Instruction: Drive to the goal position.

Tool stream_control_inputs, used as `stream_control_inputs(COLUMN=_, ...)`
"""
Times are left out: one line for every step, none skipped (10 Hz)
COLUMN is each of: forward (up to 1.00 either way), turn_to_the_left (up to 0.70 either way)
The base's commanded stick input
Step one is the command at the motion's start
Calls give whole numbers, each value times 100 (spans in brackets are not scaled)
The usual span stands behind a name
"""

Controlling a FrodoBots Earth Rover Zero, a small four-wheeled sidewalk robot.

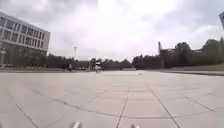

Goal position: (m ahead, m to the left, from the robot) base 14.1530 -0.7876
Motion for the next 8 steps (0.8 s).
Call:
stream_control_inputs(forward=70, turn_to_the_left=0)
stream_control_inputs(forward=70, turn_to_the_left=0)
stream_control_inputs(forward=70, turn_to_the_left=0)
stream_control_inputs(forward=70, turn_to_the_left=0)
stream_control_inputs(forward=70, turn_to_the_left=0)
stream_control_inputs(forward=70, turn_to_the_left=0)
stream_control_inputs(forward=70, turn_to_the_left=0)
stream_control_inputs(forward=70, turn_to_the_left=0)
